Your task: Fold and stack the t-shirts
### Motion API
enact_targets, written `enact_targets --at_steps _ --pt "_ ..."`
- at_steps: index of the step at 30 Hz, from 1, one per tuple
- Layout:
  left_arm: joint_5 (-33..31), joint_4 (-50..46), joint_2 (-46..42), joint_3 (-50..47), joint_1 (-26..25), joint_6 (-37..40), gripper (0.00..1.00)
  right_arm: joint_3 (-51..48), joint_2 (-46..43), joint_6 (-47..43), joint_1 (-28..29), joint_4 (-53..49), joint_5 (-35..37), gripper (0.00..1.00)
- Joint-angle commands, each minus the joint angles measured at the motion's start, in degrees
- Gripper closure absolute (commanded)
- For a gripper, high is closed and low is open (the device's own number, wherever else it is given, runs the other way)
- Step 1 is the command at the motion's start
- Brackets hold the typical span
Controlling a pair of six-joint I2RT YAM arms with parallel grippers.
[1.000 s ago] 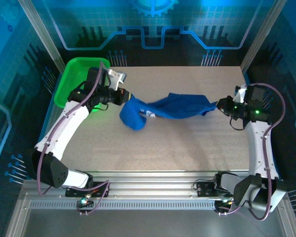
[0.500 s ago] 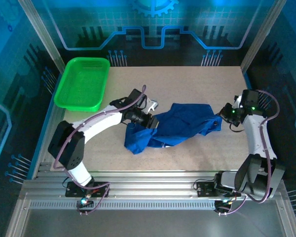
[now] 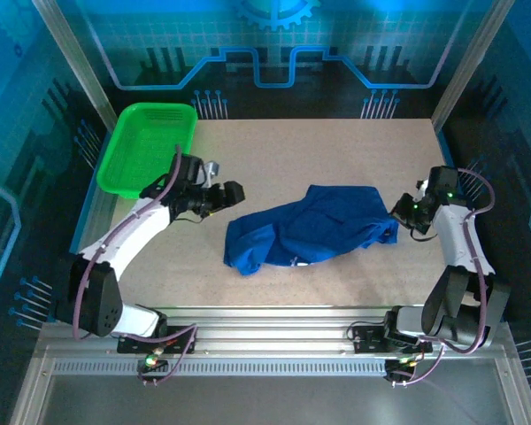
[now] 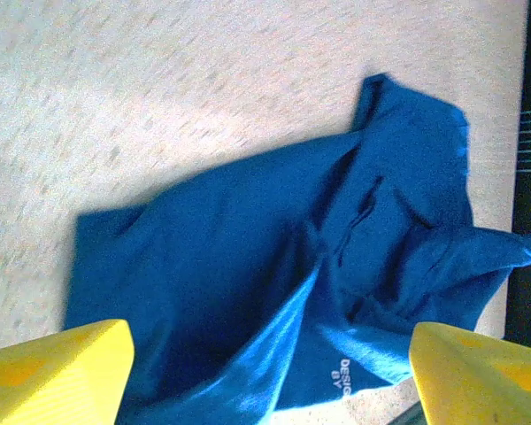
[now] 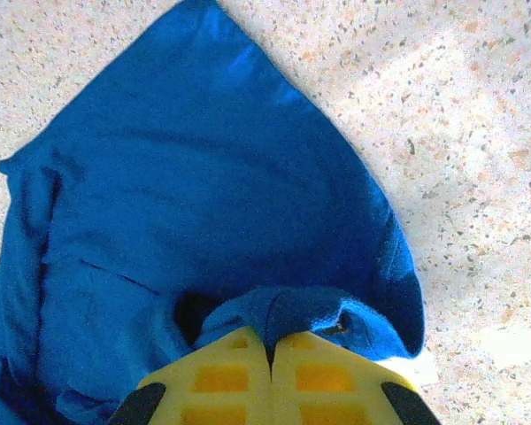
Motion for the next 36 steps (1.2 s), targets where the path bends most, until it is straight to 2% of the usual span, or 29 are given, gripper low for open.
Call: enact_targets --at_steps 1,4,7,19,26,31,36 --pt "5.41 -1.37 1.76 -4.55 1.1 -3.43 0.24 -0.98 1.07 -0.36 -0.63 -0.45 0.83 0.96" --pt "9.53 2.28 3.35 -7.3 1.11 -4.88 0.3 -1.25 1.01 -0.67 -0.56 -0.61 1.01 0.96" --pt "12.27 3.92 4.61 -8.97 1.11 -5.65 0.32 -1.47 0.67 -1.09 -0.54 -0.95 1.4 0.96" --pt "11.07 3.28 7.07 -12.5 1.02 -4.46 0.36 -1.94 -0.57 -0.85 -0.52 -1.07 0.88 0.96" --pt "12.86 10.64 10.33 -12.63 -0.75 -7.91 0.37 -2.92 -0.4 -0.41 -0.41 -0.54 0.7 0.96" --pt "13.16 11.74 11.25 -11.78 -2.98 -8.68 0.49 -4.01 -0.79 -0.45 -0.45 -0.29 0.97 0.96" --pt "13.39 9.89 10.84 -11.34 -3.11 -7.53 0.69 -4.9 -1.36 -0.28 -0.45 -0.14 1.23 0.96"
